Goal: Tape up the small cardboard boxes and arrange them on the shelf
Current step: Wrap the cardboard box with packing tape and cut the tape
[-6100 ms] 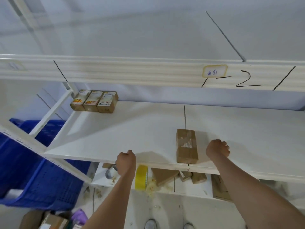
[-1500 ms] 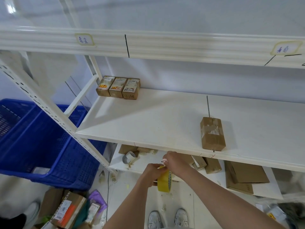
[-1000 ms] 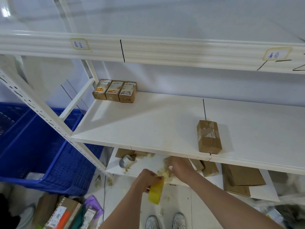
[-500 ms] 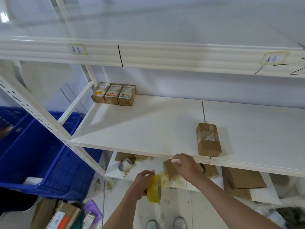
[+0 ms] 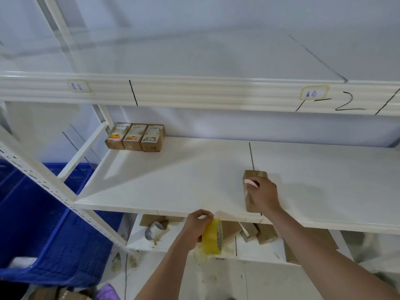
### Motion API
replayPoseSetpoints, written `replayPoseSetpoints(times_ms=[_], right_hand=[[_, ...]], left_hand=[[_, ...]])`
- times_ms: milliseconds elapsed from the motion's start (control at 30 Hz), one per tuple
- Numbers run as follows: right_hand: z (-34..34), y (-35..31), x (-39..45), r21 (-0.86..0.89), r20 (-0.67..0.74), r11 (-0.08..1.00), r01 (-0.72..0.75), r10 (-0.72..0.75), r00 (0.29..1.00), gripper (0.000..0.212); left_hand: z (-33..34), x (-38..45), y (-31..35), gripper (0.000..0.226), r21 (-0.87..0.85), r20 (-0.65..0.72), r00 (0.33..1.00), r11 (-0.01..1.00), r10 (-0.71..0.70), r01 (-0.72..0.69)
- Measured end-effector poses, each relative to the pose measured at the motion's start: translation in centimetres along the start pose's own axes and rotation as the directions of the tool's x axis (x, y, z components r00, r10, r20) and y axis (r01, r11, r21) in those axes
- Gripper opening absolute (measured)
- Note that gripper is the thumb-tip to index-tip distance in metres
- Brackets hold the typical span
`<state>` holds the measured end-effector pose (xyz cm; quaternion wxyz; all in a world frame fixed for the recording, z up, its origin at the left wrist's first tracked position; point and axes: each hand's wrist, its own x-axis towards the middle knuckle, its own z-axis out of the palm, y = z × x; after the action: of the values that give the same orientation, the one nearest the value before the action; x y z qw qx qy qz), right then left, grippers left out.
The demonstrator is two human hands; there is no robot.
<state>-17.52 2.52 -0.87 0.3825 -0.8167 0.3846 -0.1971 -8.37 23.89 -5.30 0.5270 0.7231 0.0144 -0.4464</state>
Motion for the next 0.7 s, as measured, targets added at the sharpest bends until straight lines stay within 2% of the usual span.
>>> replayPoseSetpoints(times_ms=[100, 233, 500, 600, 700], right_hand=[[-0.7, 0.0, 1.0, -0.003, -0.021, 1.0, 0.003, -0.003, 1.0, 0.014], [-2.4, 0.4, 2.3, 0.041, -0.069, 0.997, -0.066, 0.068, 0.995, 0.013], [-5.1, 2.5, 3.8, 0.042, -0.111, 0.99, -0.134, 0.138, 0.984, 0.008], [-6.9, 4.6, 4.1, -0.027, -0.126, 0.981, -0.192, 0.187, 0.974, 0.017], [-8.4, 6.9, 4.5, -0.07, -0.162, 0.948, -0.312, 0.298, 0.941, 0.046]], left_hand=[[1.4, -0.1, 2.8, 0.016, 0.005, 0.043, 0.996, 0.997, 0.075, -0.075], [3.2, -0.5, 6.2, 0.021, 0.005, 0.069, 0.984, 0.987, 0.162, -0.163], [6.4, 0.1, 11.2, 0.015, -0.011, -0.021, 0.95, 0.951, 0.31, -0.311], [7.7, 0.7, 12.5, 0.011, -0.02, -0.058, 0.946, 0.947, 0.32, -0.321], [8.8, 0.9, 13.5, 0.012, -0.036, -0.072, 0.947, 0.948, 0.312, -0.315]])
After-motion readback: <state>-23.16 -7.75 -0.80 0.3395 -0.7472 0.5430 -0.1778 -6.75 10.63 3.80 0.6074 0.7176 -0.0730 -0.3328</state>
